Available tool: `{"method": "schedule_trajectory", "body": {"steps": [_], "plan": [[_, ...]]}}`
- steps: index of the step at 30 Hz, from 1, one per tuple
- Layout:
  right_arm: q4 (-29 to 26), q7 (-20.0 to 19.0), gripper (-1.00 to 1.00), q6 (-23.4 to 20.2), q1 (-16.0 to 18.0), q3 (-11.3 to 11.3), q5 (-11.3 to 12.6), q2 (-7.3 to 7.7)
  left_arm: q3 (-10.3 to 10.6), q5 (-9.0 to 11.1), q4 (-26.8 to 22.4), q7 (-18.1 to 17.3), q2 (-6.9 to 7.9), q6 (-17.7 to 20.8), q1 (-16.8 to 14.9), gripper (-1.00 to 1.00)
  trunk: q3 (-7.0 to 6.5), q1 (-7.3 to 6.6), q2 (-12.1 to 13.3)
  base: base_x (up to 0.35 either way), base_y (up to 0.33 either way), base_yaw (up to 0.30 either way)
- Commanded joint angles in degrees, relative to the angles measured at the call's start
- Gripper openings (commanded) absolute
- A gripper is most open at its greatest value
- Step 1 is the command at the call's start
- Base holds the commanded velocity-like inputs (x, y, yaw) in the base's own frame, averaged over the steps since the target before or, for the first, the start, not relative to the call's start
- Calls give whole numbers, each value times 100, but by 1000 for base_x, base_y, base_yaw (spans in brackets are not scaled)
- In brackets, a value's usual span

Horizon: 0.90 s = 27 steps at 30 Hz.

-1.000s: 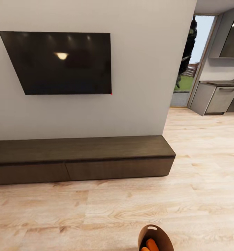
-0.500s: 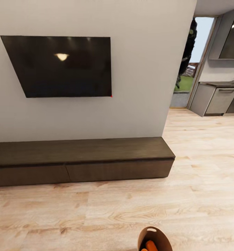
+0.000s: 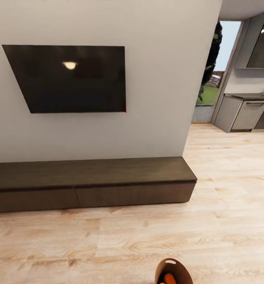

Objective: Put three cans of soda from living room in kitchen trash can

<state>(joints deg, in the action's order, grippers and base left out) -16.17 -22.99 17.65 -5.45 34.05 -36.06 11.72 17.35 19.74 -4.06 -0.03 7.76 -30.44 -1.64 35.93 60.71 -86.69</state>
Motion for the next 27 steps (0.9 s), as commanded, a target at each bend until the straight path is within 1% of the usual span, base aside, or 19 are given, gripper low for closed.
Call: {"method": "schedule_trajectory", "body": {"steps": [1,3,6,9,14,21,27], "plan": [[47,13,100,8,0,5,4,-19,0,1,49,110,-6,-12,27,100,-19,-23,42,0,0,0],[118,68,100,12,2,7,7,-34,-1,2,97,179,-17,-19,47,100,-55,-67,122,0,0,0],[244,496,100,16,5,6,4,-111,-3,3,166,256,-35,-27,78,100,-108,-132,242,0,0,0],[288,839,100,18,7,1,3,-192,-5,3,214,282,-39,-20,108,100,-162,-198,362,0,0,0],[324,1151,100,19,12,2,2,-261,-11,-1,393,300,-49,30,149,100,-252,-308,563,0,0,0],[336,1221,100,19,27,5,2,-279,-10,-4,455,304,-95,51,313,100,-378,-462,844,0,0,0],[363,1234,100,19,42,6,9,-275,-20,-5,467,310,-105,229,354,100,-485,-594,1084,0,0,0]]}}
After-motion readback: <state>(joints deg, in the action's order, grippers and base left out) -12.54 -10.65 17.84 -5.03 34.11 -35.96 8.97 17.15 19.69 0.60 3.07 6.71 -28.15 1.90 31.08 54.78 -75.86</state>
